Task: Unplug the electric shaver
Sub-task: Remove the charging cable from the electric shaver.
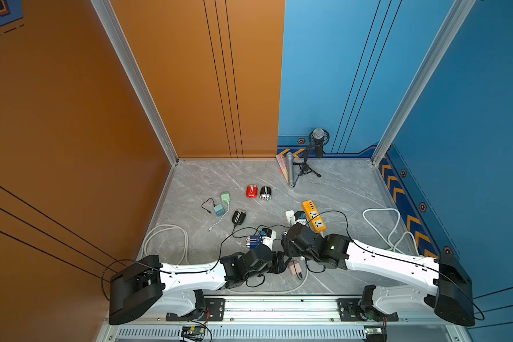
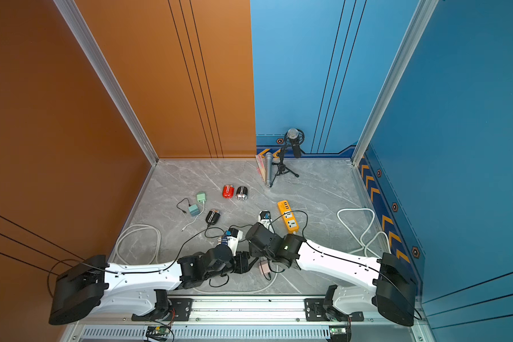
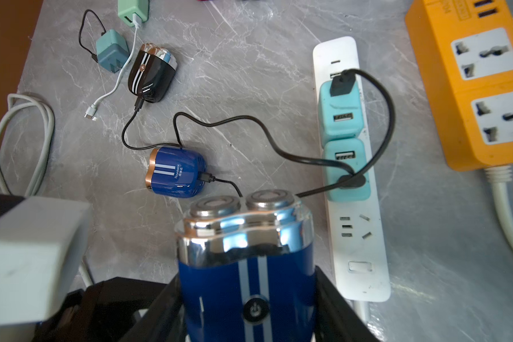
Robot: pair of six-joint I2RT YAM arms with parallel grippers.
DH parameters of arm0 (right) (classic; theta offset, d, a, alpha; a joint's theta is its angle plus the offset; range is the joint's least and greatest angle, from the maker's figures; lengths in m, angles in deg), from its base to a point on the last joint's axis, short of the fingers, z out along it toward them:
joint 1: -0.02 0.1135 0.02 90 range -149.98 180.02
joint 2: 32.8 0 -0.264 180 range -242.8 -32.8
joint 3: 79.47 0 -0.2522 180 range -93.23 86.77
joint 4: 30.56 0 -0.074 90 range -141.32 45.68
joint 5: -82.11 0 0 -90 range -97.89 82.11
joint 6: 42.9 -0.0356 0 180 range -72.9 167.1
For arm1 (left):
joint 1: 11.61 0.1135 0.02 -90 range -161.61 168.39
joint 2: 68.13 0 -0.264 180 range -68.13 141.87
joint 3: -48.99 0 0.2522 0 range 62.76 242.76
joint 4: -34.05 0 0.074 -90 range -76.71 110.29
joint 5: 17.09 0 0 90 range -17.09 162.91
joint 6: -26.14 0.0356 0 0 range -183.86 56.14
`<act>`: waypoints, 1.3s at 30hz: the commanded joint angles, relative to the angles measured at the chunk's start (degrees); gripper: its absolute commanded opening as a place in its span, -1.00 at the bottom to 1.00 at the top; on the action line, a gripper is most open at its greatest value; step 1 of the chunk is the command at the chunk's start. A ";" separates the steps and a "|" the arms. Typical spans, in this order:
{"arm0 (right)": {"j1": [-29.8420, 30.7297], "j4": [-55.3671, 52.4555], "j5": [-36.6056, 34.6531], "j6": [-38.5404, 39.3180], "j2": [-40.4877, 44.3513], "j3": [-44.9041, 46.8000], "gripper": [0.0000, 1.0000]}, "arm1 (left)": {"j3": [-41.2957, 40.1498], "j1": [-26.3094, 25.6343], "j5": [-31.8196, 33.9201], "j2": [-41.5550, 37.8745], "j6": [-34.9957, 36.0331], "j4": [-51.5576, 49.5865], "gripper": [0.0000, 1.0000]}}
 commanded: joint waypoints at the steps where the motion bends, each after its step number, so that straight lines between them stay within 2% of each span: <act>1: -0.36 1.28 -1.16 -3.18 1.93 1.11 -0.09 | 1.78 -1.34 -1.85 2.53 1.30 6.90 0.01; 9: -0.59 1.28 -1.50 -5.08 2.64 2.61 -0.10 | 0.94 -2.62 -0.12 5.20 0.48 12.60 -0.07; 13: -0.75 1.28 -1.65 -6.27 3.12 2.97 -0.12 | 0.25 -2.83 1.55 5.63 0.46 15.62 -0.17; 29: -2.49 0.75 -2.35 -7.47 6.36 5.38 -0.13 | -5.68 -5.69 3.59 3.00 -2.19 17.17 -0.10; 33: -2.59 0.75 -2.22 -7.38 6.23 5.20 -0.13 | -3.98 -5.93 3.22 2.59 -0.07 17.25 -0.09; 39: -2.57 0.66 -2.01 -7.42 5.95 4.56 -0.14 | 0.34 -6.11 1.58 6.06 2.18 17.27 -0.06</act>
